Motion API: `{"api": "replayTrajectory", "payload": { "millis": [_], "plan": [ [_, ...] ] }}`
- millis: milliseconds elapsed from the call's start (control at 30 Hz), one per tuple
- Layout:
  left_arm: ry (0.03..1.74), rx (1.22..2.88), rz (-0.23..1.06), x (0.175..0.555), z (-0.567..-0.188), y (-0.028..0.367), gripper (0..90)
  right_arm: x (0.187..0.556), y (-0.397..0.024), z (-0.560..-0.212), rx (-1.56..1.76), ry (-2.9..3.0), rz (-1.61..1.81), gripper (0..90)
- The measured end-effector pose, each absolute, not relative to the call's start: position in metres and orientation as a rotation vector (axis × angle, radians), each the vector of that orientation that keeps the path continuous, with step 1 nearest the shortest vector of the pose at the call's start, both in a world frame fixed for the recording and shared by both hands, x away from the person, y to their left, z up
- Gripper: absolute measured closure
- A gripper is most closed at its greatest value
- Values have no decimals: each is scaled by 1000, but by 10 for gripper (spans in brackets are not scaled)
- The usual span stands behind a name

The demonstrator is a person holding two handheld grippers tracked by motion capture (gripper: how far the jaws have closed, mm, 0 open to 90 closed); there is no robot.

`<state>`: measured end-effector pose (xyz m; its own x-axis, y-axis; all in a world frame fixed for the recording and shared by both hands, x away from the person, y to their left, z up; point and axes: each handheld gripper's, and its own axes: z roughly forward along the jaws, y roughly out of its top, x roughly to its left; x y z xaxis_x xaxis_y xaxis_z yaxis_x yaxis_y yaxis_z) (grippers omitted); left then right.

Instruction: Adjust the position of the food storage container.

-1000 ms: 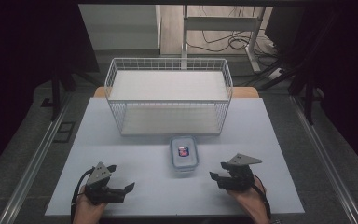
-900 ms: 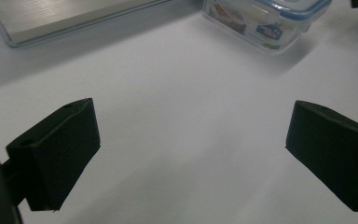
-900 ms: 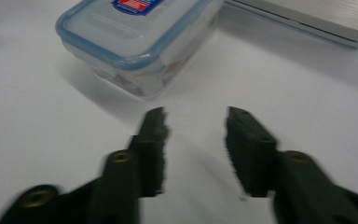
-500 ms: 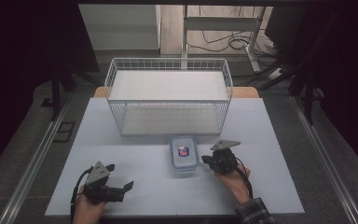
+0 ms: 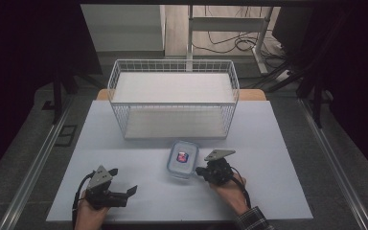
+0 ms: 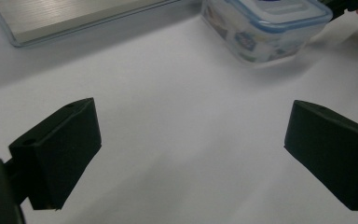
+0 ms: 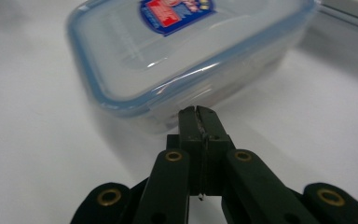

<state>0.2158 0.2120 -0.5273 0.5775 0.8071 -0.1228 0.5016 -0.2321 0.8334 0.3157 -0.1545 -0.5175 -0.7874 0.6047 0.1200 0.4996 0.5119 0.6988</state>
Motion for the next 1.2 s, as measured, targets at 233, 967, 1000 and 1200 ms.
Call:
{"api": "replayTrajectory", "payload": {
  "millis": [233,967,1000,1200],
  "plan": [
    [1064,1914,394,216,-525,208,30,304,-113,-517,832,2680,1167,895],
    [1097,2033,313,273,-536,140,897,400,-128,-516,1047,2525,1137,894],
    [1105,2038,318,275,-535,140,897,399,-128,-517,1053,2533,1130,895],
    [1124,2051,305,279,-538,142,897,381,-133,-519,1031,2569,1130,895]
  ]
}}
